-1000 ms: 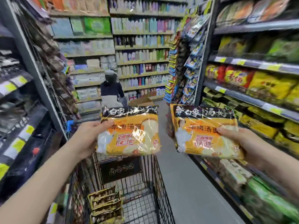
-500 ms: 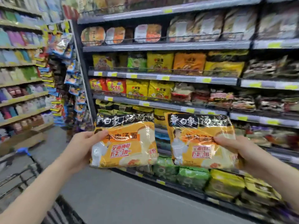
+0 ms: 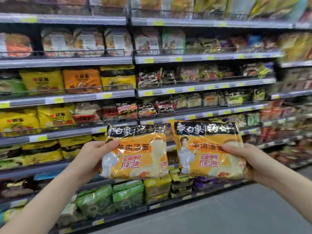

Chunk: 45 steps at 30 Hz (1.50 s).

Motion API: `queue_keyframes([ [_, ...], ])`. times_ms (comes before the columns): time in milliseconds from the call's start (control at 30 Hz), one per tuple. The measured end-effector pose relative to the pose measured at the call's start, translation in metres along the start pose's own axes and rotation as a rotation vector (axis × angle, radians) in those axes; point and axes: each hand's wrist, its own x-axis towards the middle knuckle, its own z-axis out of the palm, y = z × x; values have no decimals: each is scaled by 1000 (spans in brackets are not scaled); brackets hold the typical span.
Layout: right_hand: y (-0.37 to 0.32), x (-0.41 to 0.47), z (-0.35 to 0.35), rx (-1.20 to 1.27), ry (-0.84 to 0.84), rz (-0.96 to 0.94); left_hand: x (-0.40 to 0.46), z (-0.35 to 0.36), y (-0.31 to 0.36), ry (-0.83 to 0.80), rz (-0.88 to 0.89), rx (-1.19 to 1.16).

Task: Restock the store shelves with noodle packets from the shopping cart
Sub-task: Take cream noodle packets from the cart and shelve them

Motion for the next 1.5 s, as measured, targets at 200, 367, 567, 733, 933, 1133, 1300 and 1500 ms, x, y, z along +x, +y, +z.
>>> queue_keyframes([
  [200,-11,4,-93,-21,65,-39,54,103,-2,-100,20,-28],
  [367,-25,18,-168,-23,142,-76,96,185,-1,-154,25,-21],
  [567,-28,47,-243,61,199,-81,139,251,-1,-198,10,21],
  [733,-24,83,-291,68,194,-58,185,291,-1,-206,3,46],
  [933,-31,144,-338,128,227,-50,253,343,0,-258,14,44],
  [1133,-64,225,-384,80,249,-69,345,386,-5,-170,59,26],
  [1300,-91,300,-426,22,235,-68,432,400,-11,-159,103,31],
  [1500,-98,371,-461,-23,216,-51,506,411,-30,-119,110,5],
])
